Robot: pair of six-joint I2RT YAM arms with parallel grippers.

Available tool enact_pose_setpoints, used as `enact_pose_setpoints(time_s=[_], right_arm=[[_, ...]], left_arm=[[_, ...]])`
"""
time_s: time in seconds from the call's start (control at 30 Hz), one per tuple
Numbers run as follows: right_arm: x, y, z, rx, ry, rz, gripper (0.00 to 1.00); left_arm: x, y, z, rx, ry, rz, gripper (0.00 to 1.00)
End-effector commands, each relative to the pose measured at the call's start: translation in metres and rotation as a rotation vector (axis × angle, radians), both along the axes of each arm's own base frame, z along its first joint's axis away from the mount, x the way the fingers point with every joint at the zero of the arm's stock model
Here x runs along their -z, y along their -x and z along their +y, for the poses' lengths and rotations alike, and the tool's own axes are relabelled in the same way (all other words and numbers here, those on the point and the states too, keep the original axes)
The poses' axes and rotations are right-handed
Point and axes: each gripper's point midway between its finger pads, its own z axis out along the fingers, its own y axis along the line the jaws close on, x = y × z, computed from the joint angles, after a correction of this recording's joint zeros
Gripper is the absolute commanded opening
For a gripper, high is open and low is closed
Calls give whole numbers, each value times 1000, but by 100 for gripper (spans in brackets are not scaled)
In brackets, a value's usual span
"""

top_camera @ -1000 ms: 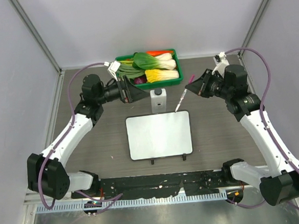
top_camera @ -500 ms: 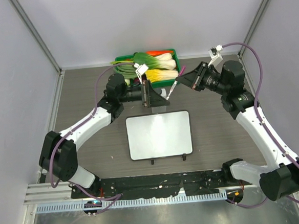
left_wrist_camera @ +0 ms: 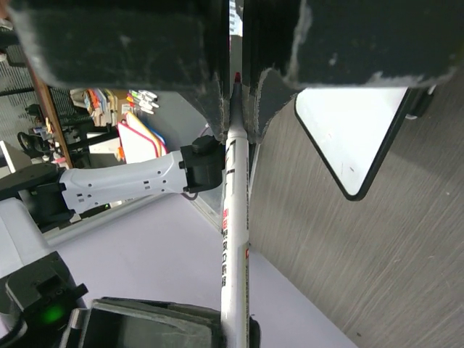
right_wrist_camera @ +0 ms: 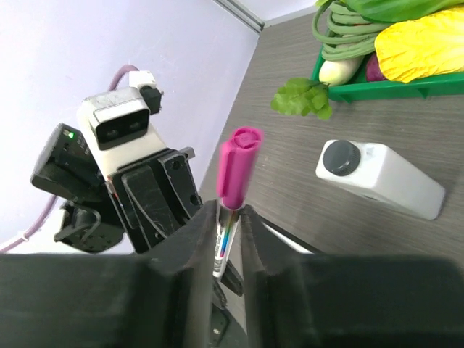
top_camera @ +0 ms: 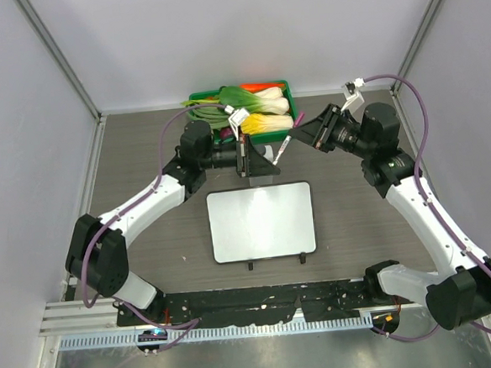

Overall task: Write a sentence on the whiteboard
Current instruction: Pass from the right arm to the left, then pass from the left arm to the right

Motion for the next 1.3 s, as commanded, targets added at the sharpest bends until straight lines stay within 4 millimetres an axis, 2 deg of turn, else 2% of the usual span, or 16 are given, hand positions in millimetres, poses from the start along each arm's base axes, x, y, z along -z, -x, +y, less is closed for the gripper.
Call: enact_pose_setpoints(time_s=[0.0,0.03,0.07,0.1,0.17,0.27,0.33,0.37,0.4,0.43,0.7,0.77,0.8,0.97,1.07,1.27], right_arm=[[-16,10,-1,-14,3,-68,35],[-15,11,-1,-18,8,-65,50],[-15,12,-1,-18,13,-70,56],[-14,13,-1,-19,17,-65,68],[-14,15,-1,-26,21,-71,78],[-15,25,3,-81,20,-84,79],[-29,36,12,-170,-20,-196,79],[-23,40,14,-194,-34,-192,79],[-29,47,16,-227,-42,-236,79],[-25,48,17,-241,-44,-232,79],[-33,72,33,-400,-121,-294,69],[-36,73,37,-423,-129,-303,55],[-36,74,39,-435,-129,-302,52],[-29,78,46,-483,-123,-291,48],[-26,81,48,-499,-124,-285,41],[-22,81,47,-486,-130,-270,22]], left_arm=[[-22,-5,2,-34,3,-82,0],[-22,-4,4,-39,-6,-86,0],[-20,-4,5,-43,-23,-85,0],[-21,-3,7,-47,-32,-91,0],[-20,-1,10,-46,-61,-106,0],[-27,1,14,-50,-81,-136,0],[-30,5,16,-36,-82,-135,0],[-33,11,16,-6,-71,-136,0],[-34,14,16,16,-66,-140,0],[-36,18,16,35,-66,-140,0],[-49,35,18,140,-32,-148,0],[-51,39,19,167,-26,-146,0],[-50,40,19,173,-27,-140,0],[-51,43,20,185,-23,-137,0],[-51,43,20,184,-20,-138,0],[-50,46,20,193,-13,-136,0]])
